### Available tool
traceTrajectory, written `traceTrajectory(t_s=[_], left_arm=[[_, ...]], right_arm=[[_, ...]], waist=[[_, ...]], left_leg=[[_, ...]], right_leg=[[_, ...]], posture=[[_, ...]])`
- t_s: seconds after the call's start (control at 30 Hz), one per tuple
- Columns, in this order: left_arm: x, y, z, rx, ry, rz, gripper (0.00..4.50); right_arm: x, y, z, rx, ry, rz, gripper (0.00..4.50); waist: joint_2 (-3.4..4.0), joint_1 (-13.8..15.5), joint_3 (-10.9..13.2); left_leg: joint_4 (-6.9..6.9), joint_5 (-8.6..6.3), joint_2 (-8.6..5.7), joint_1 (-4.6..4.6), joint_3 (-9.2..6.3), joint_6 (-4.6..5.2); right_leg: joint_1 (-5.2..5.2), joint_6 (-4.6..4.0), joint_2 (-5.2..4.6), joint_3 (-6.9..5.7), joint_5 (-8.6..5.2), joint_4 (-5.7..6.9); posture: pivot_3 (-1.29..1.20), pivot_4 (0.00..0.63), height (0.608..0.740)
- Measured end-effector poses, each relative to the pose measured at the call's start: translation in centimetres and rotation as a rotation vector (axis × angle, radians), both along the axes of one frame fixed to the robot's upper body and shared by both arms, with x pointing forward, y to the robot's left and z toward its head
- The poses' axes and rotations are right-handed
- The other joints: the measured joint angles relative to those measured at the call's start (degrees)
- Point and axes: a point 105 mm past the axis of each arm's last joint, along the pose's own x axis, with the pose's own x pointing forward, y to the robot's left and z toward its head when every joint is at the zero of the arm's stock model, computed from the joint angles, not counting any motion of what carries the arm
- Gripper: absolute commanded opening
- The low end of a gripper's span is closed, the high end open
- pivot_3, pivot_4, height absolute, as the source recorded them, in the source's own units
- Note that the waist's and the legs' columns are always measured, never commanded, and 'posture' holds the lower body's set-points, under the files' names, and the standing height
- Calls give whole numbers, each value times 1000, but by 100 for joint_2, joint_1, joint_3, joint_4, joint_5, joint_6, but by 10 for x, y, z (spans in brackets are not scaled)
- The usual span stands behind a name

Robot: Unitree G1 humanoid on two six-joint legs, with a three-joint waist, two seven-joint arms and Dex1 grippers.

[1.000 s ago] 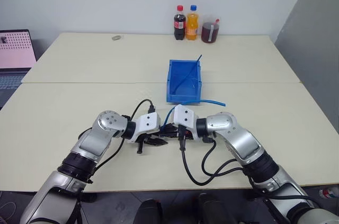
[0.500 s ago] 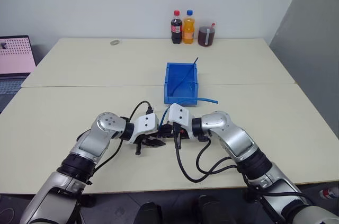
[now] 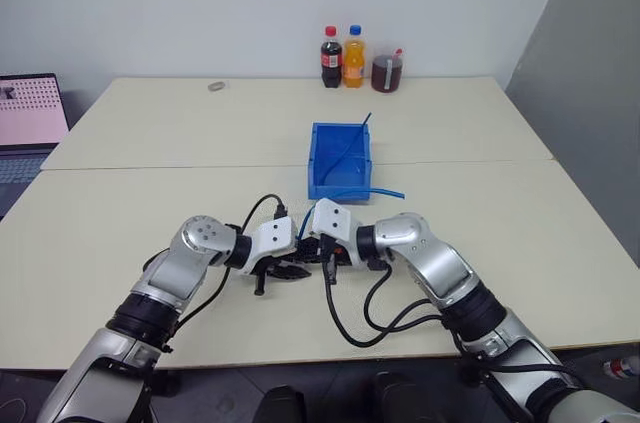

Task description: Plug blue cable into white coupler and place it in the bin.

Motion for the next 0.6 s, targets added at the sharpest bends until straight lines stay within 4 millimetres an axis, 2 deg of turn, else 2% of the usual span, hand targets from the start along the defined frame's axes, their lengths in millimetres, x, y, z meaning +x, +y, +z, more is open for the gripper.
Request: traceTrajectory(t_s=[0.2,0.6], left_arm=[[-2,1,-3,-2,11,5,812],[-4,-1,-4,1,11,5,812]], right_arm=[[-1,0,-4,-32,-10,11,19],[-2,-6,-9,-53,-25,14,18]], waist=[[41,0,-58],[48,3,-81]], left_leg=[[-15,-1,2,1,-3,0],[-24,-1,2,3,-5,-1]], right_leg=[[-2,0,3,-6,-4,-1],[-10,-26,0,-6,-26,-7]], posture=[[0,150,740],[0,150,740]])
